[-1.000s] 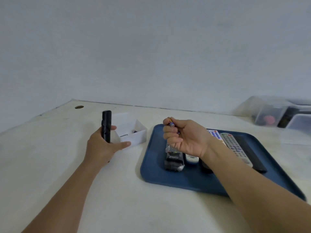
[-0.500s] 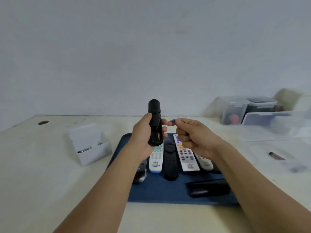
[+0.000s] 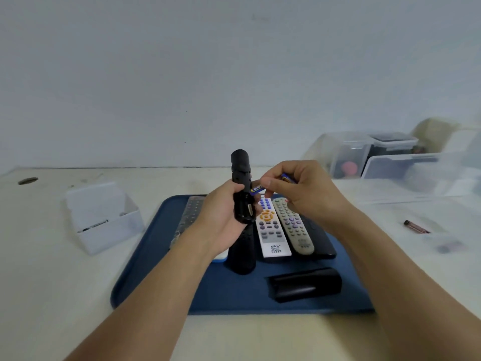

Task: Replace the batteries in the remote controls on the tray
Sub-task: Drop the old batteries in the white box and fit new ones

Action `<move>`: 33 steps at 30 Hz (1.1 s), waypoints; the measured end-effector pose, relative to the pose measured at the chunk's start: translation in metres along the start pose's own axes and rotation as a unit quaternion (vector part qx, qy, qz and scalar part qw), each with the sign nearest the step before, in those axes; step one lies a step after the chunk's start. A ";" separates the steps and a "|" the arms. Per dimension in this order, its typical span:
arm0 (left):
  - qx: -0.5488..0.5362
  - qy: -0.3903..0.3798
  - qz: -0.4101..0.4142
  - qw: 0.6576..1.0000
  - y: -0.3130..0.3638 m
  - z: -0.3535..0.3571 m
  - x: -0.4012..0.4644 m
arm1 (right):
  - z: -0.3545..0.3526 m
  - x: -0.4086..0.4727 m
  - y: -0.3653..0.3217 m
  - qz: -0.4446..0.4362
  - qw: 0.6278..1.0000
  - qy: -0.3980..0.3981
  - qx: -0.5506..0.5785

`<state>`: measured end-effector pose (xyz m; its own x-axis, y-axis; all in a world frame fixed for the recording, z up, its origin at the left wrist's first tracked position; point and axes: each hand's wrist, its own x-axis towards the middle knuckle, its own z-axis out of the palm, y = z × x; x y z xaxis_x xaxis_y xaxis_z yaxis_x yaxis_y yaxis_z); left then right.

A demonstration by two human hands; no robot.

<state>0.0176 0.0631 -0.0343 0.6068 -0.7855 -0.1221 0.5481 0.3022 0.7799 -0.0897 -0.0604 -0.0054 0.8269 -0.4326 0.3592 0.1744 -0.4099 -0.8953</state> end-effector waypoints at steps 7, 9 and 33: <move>0.111 -0.116 -0.009 0.987 -0.001 -0.004 -0.011 | -0.001 0.003 0.011 -0.043 0.988 -0.019 -0.150; 0.135 -0.101 -0.005 0.986 -0.002 -0.003 -0.009 | 0.000 0.003 0.011 -0.043 0.985 -0.025 -0.165; 0.083 0.018 0.045 0.995 -0.008 0.008 -0.011 | 0.028 -0.004 0.011 -0.064 0.993 -0.002 -0.096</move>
<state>0.0018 0.0651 -0.0337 0.6709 -0.7386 -0.0655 0.3890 0.2753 0.8791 -0.0765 -0.0408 -0.0242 0.8064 -0.3643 0.4658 0.1736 -0.6070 -0.7755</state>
